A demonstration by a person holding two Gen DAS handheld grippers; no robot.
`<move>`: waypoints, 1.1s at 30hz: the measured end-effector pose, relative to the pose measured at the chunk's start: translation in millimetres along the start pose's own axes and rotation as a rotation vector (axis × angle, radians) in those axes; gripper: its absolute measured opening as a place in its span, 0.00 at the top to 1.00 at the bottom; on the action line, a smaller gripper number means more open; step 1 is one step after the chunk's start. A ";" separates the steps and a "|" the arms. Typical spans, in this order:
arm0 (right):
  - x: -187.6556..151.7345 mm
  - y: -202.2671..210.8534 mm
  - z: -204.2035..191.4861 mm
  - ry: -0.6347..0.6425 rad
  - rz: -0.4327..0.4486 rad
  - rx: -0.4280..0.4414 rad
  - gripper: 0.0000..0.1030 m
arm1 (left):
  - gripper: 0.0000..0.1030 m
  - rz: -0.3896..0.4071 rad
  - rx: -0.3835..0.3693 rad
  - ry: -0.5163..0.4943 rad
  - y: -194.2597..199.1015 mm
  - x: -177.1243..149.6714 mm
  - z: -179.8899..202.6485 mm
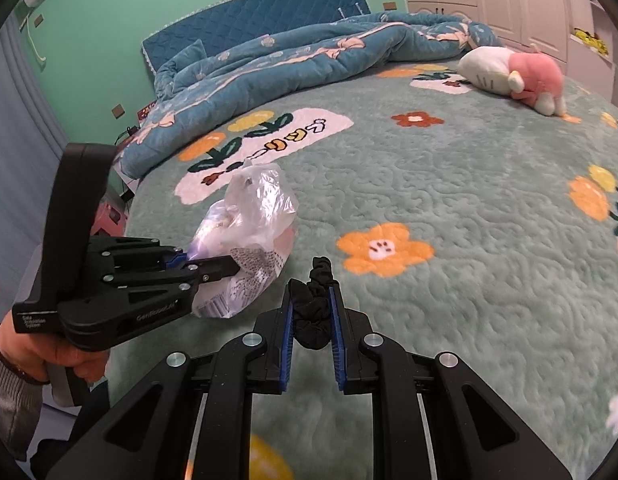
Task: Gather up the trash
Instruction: 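Grasp the clear plastic bag with the left tool while the right tool grasps the black hair tie, then carry the plastic bag and hair tie over the orange bucket with both tools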
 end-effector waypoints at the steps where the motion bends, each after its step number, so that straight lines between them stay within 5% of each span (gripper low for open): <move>1: -2.8 9.0 -2.0 -0.003 0.005 -0.001 0.84 | 0.89 0.007 -0.003 -0.006 8.4 -3.2 6.1; 17: -68.6 182.8 -15.6 -0.086 0.139 -0.106 0.84 | 0.89 0.095 -0.121 -0.199 119.8 -66.7 142.1; 33: -204.9 368.6 41.7 -0.341 0.289 -0.374 0.84 | 0.89 0.090 -0.316 -0.573 151.2 -130.4 321.8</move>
Point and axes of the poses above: each gripper's, at about its wrist camera, not at the fingertips, and y roughly against the way its jaws point, z to its right, x to its top, the point moved 10 cm from there along -y, roughly the way its jaws point, and after that the axes turned 8 degrees about y, right-handed, at the moved point
